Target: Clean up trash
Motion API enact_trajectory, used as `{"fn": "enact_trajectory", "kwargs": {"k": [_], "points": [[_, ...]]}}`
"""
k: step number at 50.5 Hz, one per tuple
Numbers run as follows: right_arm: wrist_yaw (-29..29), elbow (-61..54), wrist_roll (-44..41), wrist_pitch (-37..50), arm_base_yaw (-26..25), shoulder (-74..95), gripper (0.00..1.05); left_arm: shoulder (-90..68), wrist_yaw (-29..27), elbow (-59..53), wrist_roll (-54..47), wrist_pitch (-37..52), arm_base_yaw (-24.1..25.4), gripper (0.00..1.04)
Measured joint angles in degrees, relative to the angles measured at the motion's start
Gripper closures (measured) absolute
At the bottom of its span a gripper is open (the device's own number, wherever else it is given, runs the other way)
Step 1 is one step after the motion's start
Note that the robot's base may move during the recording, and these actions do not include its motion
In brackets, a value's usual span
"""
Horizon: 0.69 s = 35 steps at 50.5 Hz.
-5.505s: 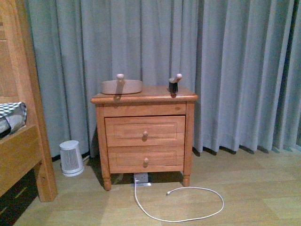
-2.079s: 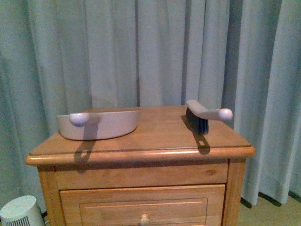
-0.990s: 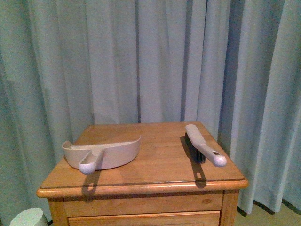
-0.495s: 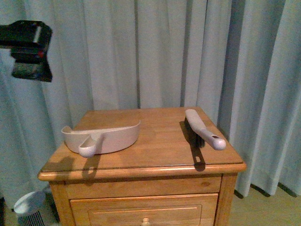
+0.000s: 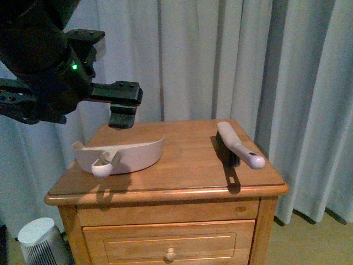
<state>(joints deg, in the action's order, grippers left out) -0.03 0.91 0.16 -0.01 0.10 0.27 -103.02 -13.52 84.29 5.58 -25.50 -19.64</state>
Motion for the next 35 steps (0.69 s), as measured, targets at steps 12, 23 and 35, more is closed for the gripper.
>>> {"fn": "enact_trajectory", "kwargs": {"k": [12, 23, 35], "points": [[0.0, 0.0, 0.0, 0.0, 0.0, 0.0, 0.07, -4.3, -0.7, 1.6, 3.2, -0.4, -1.4, 0.08], [0.0, 0.0, 0.0, 0.0, 0.0, 0.0, 0.07, -7.7, -1.6, 3.1, 4.1, -0.4, -1.4, 0.08], [0.0, 0.0, 0.0, 0.0, 0.0, 0.0, 0.07, -9.9, -1.6, 4.3, 4.5, -0.4, -1.4, 0.08]]}}
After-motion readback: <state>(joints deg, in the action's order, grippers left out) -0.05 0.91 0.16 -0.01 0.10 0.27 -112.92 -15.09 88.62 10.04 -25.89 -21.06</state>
